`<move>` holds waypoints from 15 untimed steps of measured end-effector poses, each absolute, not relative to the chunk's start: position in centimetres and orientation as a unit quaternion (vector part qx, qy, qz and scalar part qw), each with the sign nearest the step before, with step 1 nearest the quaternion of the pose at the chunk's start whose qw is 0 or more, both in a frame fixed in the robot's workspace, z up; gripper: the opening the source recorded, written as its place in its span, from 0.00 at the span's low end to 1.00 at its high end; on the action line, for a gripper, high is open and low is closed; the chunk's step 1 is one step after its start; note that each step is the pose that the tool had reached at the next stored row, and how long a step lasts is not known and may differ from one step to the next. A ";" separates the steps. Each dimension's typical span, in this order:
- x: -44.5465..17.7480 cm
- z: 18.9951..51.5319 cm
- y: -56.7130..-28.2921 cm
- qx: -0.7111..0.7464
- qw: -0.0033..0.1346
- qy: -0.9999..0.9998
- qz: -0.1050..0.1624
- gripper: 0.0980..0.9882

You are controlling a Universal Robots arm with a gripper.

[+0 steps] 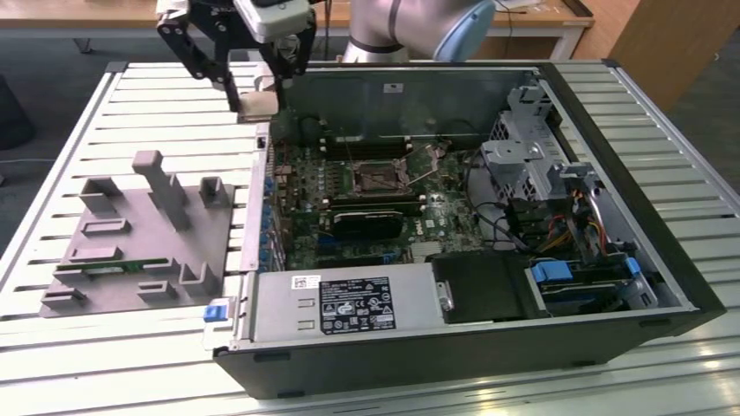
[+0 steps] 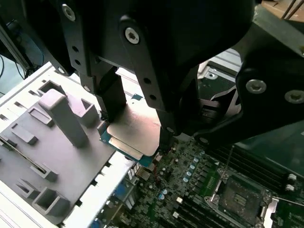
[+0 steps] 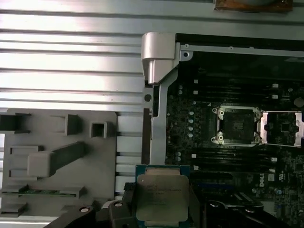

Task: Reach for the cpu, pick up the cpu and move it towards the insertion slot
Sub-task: 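Pick up the cpu and move it towards the insertion slot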

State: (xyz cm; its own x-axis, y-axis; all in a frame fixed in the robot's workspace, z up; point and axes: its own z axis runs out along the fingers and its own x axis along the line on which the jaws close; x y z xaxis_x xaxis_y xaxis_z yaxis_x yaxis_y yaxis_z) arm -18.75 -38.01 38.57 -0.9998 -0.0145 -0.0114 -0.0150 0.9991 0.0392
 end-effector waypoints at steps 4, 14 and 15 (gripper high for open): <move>-17.2 38.4 -38.0 -0.007 0.006 1.000 0.020 0.49; -13.5 38.0 -37.9 -0.006 0.006 1.000 0.020 0.49; -13.2 38.0 -37.9 -0.006 0.006 1.000 0.020 0.49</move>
